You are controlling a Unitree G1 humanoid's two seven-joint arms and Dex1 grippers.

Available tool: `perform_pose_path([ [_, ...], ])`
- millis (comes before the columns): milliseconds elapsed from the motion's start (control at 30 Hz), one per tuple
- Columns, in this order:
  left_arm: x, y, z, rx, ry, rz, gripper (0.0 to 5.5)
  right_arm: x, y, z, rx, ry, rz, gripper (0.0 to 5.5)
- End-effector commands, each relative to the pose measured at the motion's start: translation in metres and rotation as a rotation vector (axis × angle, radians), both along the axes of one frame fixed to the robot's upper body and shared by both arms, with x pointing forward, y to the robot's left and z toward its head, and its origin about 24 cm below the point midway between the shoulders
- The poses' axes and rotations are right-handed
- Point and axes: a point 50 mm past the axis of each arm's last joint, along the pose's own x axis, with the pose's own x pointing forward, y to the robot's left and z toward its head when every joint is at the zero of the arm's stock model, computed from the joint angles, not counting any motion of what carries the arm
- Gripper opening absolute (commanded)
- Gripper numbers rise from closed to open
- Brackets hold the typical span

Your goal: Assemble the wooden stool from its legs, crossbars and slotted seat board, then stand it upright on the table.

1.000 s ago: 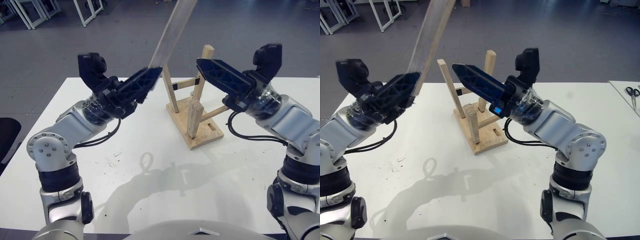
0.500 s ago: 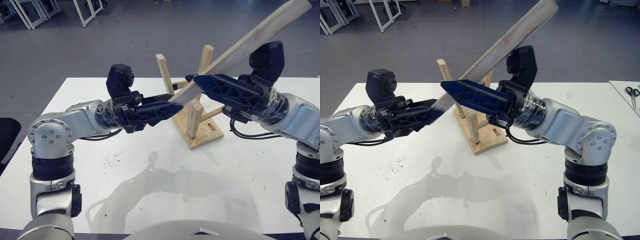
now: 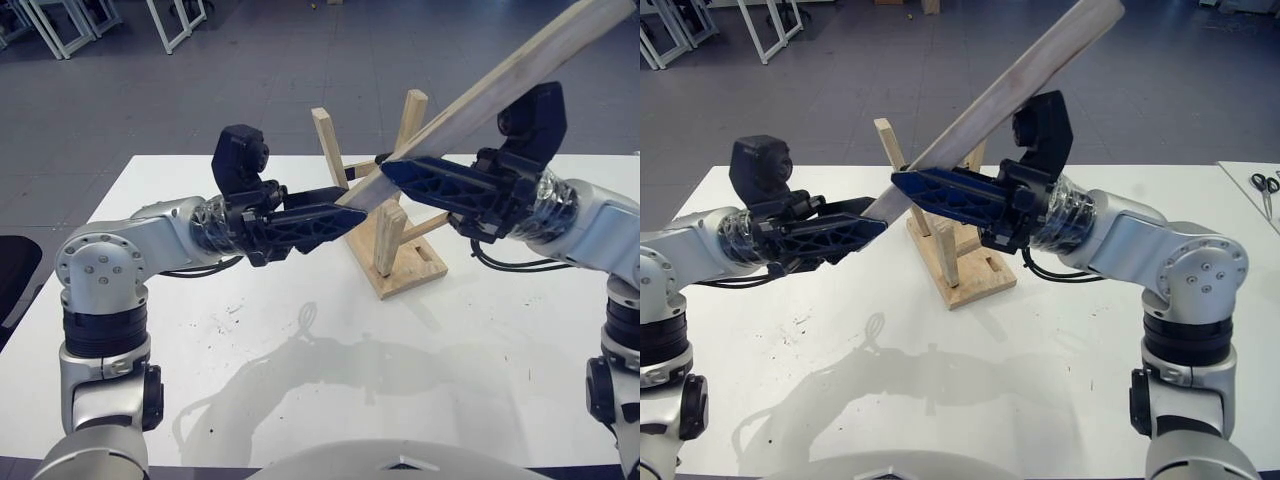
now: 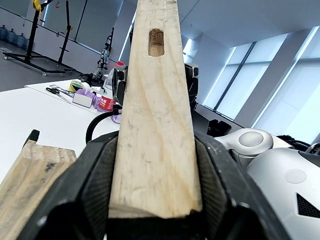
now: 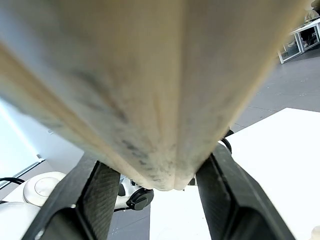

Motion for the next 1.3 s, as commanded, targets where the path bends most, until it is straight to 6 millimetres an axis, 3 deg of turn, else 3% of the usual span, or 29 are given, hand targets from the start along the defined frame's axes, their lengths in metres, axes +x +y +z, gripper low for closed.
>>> perform_pose_path([
  [33,0.000,0.005,0.027,-0.099,-0.109,-0.009,2.65,0.007,-0.004,0.002,-0.008,-0.004,-0.040,2.06],
  [167,0.007,0.034,0.050,-0.181,-0.199,0.160,2.68,0.026,-0.019,0.006,0.014,0.007,-0.170,2.02],
  [267,0.013,0.059,0.047,-0.166,-0.226,0.351,2.68,0.049,-0.047,0.016,0.041,-0.034,-0.398,2.02],
  [333,0.020,0.065,0.026,-0.103,-0.194,0.504,2.68,0.064,-0.083,0.019,0.036,-0.069,-0.621,2.02],
  [400,0.031,0.062,-0.009,0.030,-0.168,0.691,2.68,0.073,-0.116,0.008,-0.042,-0.102,-0.819,2.02],
  [467,0.048,0.066,-0.048,0.194,-0.189,0.943,2.68,0.077,-0.142,-0.015,-0.168,-0.113,-0.952,2.02],
  [533,0.056,0.070,-0.089,0.406,-0.207,1.106,2.68,0.079,-0.148,-0.053,-0.358,-0.118,-0.982,2.02],
  [600,0.057,0.068,-0.117,0.581,-0.243,1.160,2.68,0.074,-0.147,-0.091,-0.541,-0.127,-0.951,2.02],
  [700,0.054,0.060,-0.139,0.674,-0.253,1.168,2.68,0.063,-0.132,-0.134,-0.709,-0.160,-0.850,2.02],
  [833,0.050,0.049,-0.150,0.680,-0.249,1.147,2.68,0.053,-0.097,-0.162,-0.738,-0.206,-0.693,2.02],
  [900,0.049,0.051,-0.152,0.685,-0.241,1.155,2.68,0.045,-0.083,-0.164,-0.707,-0.212,-0.629,2.02],
  [1100,0.047,0.075,-0.171,0.754,-0.194,1.184,2.68,-0.007,-0.026,-0.151,-0.497,-0.158,-0.344,2.02],
  [1300,0.056,0.099,-0.184,0.826,-0.185,1.187,2.68,-0.003,-0.023,-0.114,-0.466,-0.260,-0.346,2.02],
])
